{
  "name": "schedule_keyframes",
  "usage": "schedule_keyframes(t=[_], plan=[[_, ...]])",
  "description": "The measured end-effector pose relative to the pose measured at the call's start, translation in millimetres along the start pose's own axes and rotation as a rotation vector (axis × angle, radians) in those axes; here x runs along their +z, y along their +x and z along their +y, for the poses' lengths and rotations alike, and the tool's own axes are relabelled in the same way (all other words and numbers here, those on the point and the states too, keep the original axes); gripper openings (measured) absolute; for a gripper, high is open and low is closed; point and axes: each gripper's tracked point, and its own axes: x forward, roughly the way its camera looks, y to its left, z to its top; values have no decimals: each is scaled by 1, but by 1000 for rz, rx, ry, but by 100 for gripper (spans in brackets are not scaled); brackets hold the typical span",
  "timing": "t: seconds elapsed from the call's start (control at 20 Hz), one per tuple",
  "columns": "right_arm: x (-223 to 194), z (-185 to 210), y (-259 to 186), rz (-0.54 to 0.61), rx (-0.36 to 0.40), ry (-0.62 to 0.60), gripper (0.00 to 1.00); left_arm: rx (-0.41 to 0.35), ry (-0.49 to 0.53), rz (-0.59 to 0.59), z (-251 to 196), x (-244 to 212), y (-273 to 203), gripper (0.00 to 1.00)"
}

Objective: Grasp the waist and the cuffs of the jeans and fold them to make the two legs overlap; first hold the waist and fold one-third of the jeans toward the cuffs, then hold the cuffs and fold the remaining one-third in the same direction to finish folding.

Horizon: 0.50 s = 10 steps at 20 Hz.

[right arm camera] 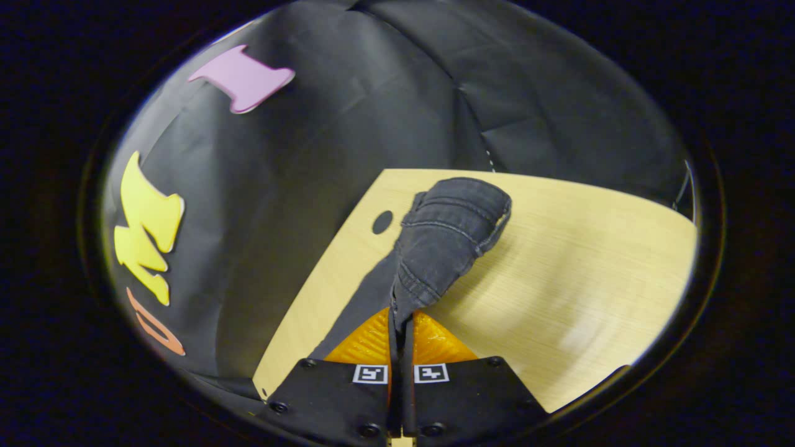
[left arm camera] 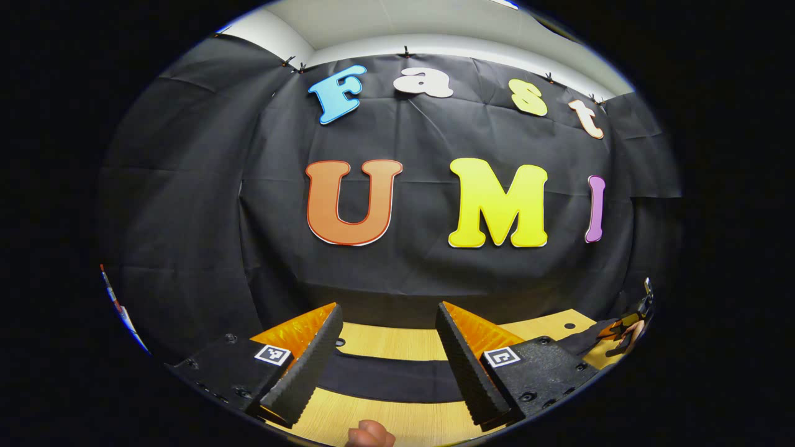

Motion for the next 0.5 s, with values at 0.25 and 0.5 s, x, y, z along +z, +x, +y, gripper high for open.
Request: schedule_keyframes(t=[0.25,0.5], plan=[[4,74,-23,-84,77,-234,1,14,4,-2,7,2,-4,97],[-30,148,-58,-145,201,-532,1,46,-1,4,17,0,-8,97]])
